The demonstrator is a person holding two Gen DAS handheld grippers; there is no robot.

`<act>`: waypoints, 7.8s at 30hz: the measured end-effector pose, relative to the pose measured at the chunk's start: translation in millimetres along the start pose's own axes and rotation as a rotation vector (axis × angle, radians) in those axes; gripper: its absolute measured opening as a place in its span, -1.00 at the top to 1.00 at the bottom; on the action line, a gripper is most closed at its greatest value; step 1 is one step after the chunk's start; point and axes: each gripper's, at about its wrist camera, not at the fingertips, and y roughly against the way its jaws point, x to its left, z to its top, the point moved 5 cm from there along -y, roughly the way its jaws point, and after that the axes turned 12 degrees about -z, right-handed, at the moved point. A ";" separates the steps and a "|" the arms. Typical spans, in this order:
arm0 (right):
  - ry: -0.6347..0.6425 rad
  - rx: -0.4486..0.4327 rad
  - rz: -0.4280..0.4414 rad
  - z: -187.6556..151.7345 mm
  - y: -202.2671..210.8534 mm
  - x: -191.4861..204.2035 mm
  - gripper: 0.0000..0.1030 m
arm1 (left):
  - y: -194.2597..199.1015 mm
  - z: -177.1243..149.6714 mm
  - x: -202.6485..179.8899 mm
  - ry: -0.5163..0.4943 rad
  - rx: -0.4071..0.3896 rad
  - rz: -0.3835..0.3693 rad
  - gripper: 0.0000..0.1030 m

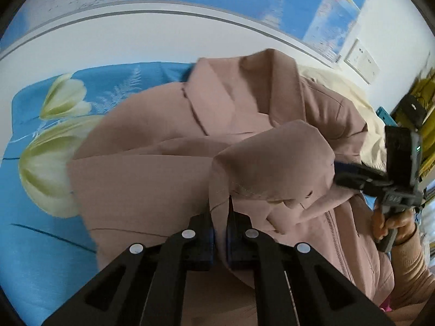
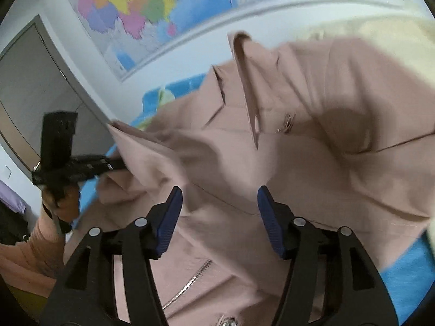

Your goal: Fold large clothes

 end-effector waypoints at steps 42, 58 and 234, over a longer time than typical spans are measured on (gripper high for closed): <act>-0.027 -0.083 -0.374 9.8 67.6 -93.4 0.63 | -7.1 0.6 22.6 -0.204 -0.042 0.417 0.00; 0.140 0.022 -0.338 -20.5 7.3 -33.1 0.44 | -13.9 -17.7 15.7 -0.250 -0.013 0.423 -0.06; 0.039 -0.008 -0.213 45.3 29.1 -15.5 0.02 | 34.9 32.5 47.8 -0.006 -0.071 0.288 -0.41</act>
